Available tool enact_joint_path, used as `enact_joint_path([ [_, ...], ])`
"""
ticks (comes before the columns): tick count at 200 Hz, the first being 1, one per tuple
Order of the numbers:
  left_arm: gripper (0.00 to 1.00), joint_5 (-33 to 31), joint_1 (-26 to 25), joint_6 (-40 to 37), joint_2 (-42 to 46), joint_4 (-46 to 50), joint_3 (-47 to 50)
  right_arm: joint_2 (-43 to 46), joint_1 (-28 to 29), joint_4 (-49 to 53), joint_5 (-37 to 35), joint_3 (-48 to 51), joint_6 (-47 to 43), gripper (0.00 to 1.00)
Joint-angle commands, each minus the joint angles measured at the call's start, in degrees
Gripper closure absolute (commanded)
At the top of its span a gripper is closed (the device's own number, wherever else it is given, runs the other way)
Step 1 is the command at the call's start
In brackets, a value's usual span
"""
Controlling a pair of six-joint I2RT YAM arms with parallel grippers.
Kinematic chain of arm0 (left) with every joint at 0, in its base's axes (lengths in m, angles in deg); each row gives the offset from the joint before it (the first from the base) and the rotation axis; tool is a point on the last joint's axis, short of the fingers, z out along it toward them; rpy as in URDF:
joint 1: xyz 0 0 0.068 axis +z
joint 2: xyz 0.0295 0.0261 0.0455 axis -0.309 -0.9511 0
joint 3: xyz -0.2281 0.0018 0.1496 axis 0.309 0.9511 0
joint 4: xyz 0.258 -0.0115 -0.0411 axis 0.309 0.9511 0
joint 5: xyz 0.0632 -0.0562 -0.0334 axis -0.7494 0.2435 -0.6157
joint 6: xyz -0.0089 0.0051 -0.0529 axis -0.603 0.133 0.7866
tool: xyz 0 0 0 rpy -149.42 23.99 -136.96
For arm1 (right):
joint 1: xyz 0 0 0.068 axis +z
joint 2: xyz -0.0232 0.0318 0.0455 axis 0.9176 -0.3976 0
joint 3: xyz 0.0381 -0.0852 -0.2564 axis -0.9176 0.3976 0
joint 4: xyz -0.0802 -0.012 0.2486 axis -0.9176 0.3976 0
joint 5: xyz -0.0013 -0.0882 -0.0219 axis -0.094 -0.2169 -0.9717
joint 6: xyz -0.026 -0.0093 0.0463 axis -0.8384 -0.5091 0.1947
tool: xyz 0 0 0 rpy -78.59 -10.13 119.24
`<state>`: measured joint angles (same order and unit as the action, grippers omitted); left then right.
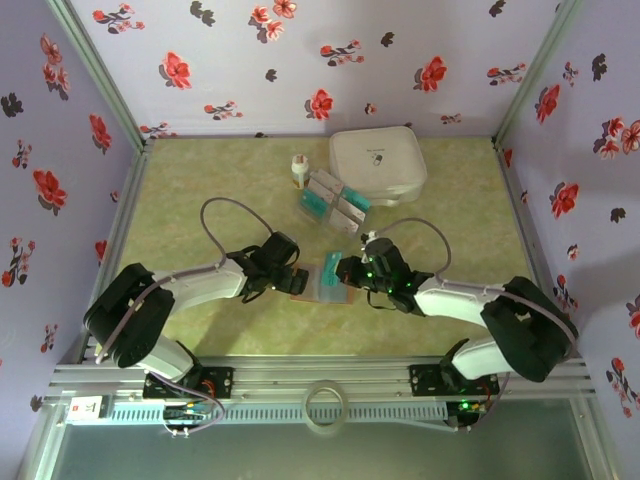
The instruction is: Put the credit cards into the card holder
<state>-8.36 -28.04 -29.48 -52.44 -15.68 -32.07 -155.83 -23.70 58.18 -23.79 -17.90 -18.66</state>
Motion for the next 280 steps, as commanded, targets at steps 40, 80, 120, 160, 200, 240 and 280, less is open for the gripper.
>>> enact_joint_path([
  [40, 0.00, -1.9, -0.5, -0.3, -0.5, -1.2, 1.0, -2.3, 2.0, -9.6, -0.8, 3.3, 1.1, 1.00],
  [80, 0.00, -2.4, -0.6, 0.0, -1.0, -1.5, 2.1, -2.1, 2.1, -11.0, -1.5, 4.5, 1.3, 1.00],
  [120, 0.00, -3.2, -0.5, 0.3, -1.2, -1.6, 3.2, -2.9, 2.1, -11.4, -1.4, 4.7, 1.1, 1.00],
  [160, 0.00, -3.5, -0.6, 0.9, -1.0, -1.5, 4.0, -3.9, 2.1, -12.8, -0.9, 4.8, 1.2, 1.00],
  [200, 0.00, -3.5, -0.6, 1.0, 0.1, -0.8, 3.3, -4.0, 2.1, -13.5, -1.2, 5.5, 1.2, 1.00],
  [240, 0.00, -3.5, -0.7, 1.3, 3.0, 0.8, 1.3, -3.5, 2.1, -13.1, -1.4, 5.8, 1.1, 1.00],
  [280, 0.00, -3.1, -1.0, 1.1, 3.8, 0.7, -0.4, -3.6, 2.1, -12.8, -2.0, 6.0, 1.0, 1.00],
])
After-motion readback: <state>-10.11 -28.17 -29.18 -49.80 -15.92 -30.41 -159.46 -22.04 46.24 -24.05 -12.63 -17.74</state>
